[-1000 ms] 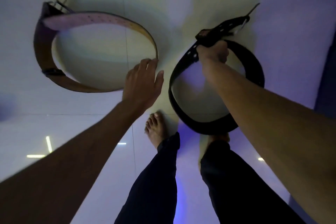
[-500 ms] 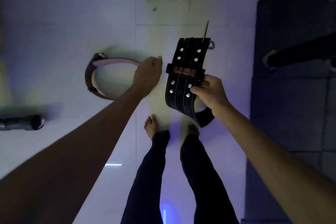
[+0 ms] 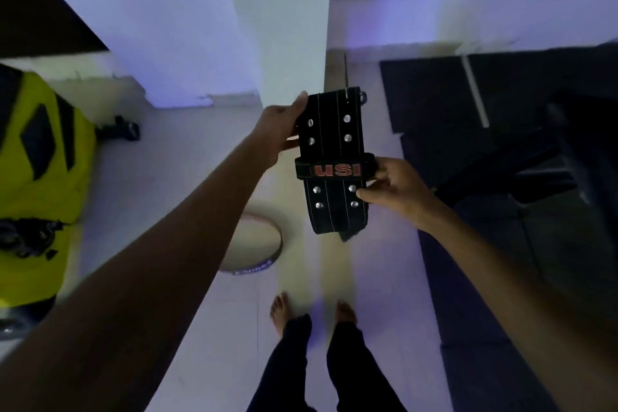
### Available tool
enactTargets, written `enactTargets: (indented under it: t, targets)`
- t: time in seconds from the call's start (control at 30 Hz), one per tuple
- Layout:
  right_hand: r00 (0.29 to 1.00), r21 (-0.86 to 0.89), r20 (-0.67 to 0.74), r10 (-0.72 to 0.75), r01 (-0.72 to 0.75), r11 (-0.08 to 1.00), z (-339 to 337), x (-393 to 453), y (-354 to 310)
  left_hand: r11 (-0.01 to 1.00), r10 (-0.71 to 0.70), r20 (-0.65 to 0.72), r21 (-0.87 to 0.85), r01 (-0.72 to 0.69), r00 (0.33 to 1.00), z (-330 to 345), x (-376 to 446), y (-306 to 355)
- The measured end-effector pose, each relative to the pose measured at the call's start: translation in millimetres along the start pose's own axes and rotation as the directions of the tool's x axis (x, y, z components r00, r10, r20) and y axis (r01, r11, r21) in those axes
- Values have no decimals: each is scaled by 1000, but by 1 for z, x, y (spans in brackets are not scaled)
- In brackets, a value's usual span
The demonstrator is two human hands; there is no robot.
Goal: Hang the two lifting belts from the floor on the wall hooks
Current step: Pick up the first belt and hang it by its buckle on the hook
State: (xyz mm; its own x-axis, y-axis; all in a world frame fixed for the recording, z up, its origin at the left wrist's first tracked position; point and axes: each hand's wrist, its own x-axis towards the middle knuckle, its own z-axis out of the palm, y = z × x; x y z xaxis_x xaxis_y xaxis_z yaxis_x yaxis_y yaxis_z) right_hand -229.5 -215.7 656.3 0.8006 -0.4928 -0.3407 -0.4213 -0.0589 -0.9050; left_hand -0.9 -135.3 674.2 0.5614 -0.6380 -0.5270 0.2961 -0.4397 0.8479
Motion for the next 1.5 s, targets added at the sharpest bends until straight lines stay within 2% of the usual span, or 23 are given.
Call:
enactTargets:
  t: [0.17,0.37,0.43,0.53,0.7,0.87,1.03,1.13,1.23,1.37,1.43,1.5]
  targets:
    - [989,-16,-10,-148,147,989,-37,-11,-84,990,124,4,-64,-123,992,-6,-43,95]
    - [946,-59,-33,-322,320,946,-62,-17,-181,953,302,27,25,-303,953,-38,-97,203]
    - [923,-67,-51,-382,379,923,-64,-19,-213,902,425,35,73,-426,905,-47,-118,237]
    - [884,-93,-103,-457,449,889,-64,-22,-264,791,605,-9,119,-600,796,-57,-153,284]
    - [811,-126,-178,-557,543,830,-69,-36,-347,627,775,-146,44,-778,615,-61,-202,350]
    - [716,-156,-253,-651,634,758,-83,-58,-418,501,817,-273,-100,-860,508,-59,-242,401]
    - [593,-91,-360,-720,746,660,-99,-78,-501,438,816,-343,-158,-885,465,-59,-267,438]
    - [533,-113,-391,-750,781,614,-98,-83,-540,423,826,-330,-171,-890,456,-59,-276,453]
    - [490,-84,-481,-727,800,595,-94,-82,-570,385,860,-295,-156,-909,415,-59,-289,464]
    - [472,-11,-499,-727,835,551,-87,-82,-585,349,862,-335,-151,-925,380,-64,-300,476]
    - [436,-19,-492,-753,860,510,-76,-79,-575,326,857,-367,-156,-932,362,-69,-303,482]
    - [435,-15,-463,-772,867,497,-62,-73,-559,305,851,-401,-144,-941,338,-74,-308,488]
